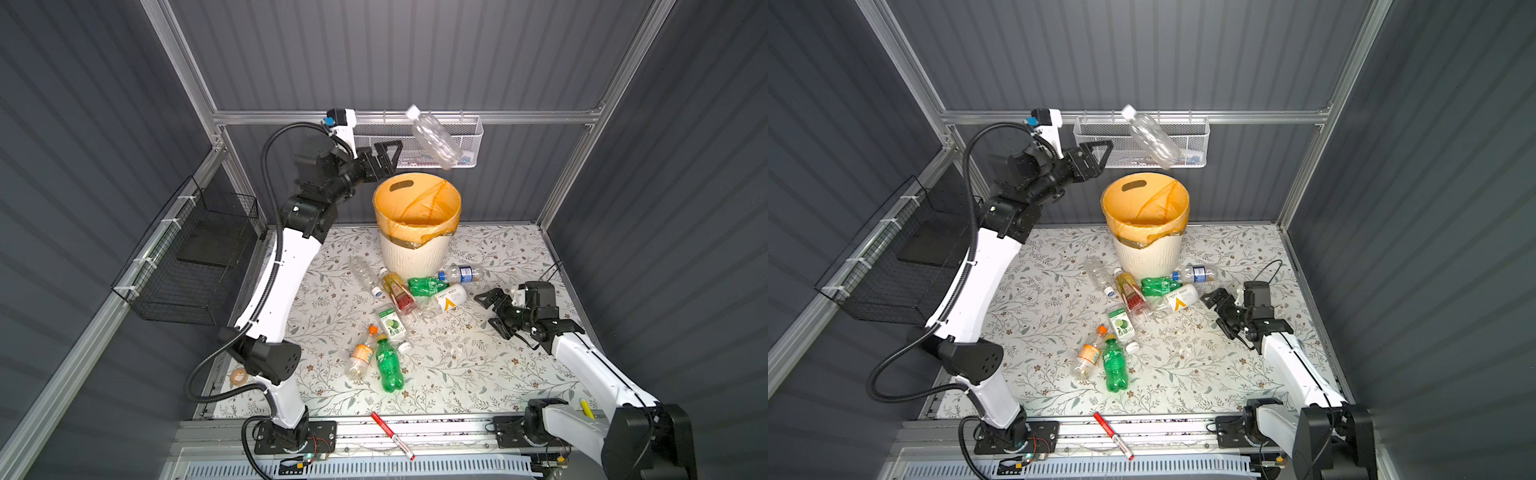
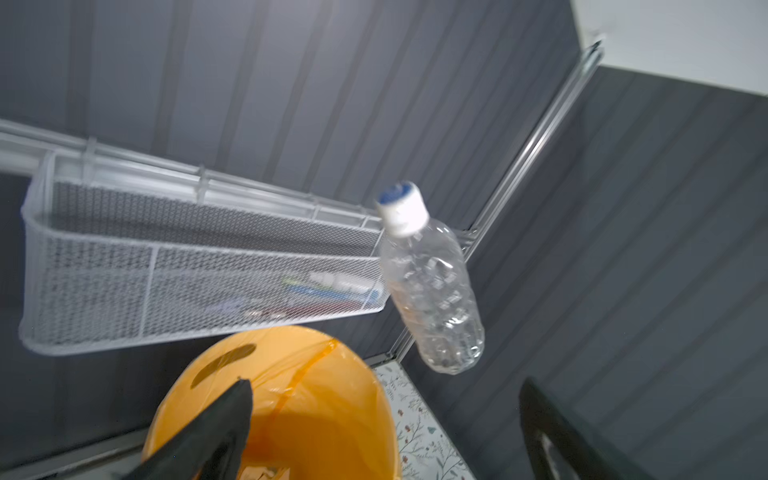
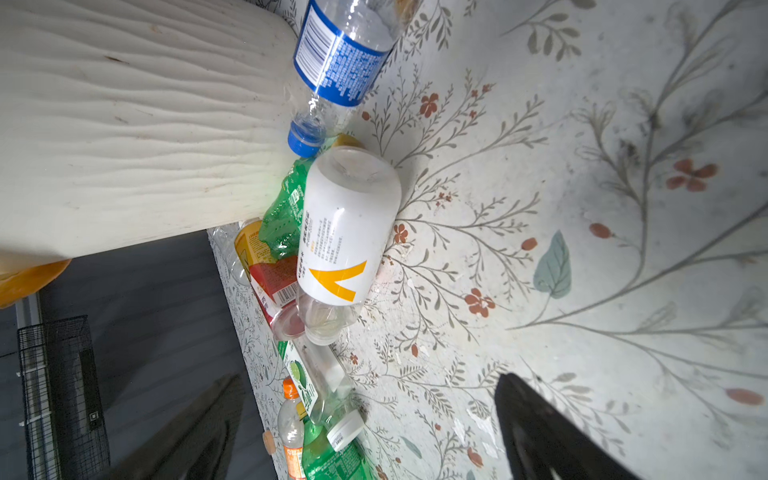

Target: Throw the plastic bottles in the bin

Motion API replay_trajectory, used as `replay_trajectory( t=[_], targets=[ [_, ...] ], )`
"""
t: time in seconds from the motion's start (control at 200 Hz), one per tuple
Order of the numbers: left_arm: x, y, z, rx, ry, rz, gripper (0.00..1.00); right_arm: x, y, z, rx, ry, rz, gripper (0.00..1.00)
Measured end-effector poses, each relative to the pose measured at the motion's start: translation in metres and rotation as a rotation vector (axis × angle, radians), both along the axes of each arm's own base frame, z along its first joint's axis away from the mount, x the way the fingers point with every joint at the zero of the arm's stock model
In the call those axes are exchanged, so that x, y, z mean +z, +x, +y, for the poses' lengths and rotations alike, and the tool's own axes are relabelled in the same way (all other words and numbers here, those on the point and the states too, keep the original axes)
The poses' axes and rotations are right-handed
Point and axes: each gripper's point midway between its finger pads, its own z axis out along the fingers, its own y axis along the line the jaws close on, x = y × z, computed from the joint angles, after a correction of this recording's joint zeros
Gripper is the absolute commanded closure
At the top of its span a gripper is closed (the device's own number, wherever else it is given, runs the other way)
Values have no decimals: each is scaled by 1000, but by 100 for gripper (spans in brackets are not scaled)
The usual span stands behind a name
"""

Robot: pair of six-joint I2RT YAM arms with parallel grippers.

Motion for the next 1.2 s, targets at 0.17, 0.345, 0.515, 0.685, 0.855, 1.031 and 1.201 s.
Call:
replay_trajectory(
  t=[0.17, 0.345, 0.515, 0.685, 0.855, 1.031, 1.201],
  targets=[
    [-94, 40, 3, 47, 89, 216, 0, -2, -2, -3, -4, -18, 10, 2],
    [-120, 35, 27, 90, 110, 284, 0, 8, 3, -13, -16, -66, -5, 2],
    [-97, 10, 66, 146, 83, 238, 0, 19, 12, -29, -54, -107, -25, 1],
    [-103, -13, 105, 214, 85, 232, 0, 16, 6, -66, -158, -171, 10, 1],
    [-170, -28, 131, 275, 152, 349, 0, 49, 11, -119, -291, -262, -12, 1],
    [-249, -56, 142, 301, 233, 502, 0, 88, 39, -176, -386, -349, -45, 1],
    [-270, -74, 151, 322, 267, 534, 0, 82, 78, -221, -431, -367, 24, 1]
  ],
)
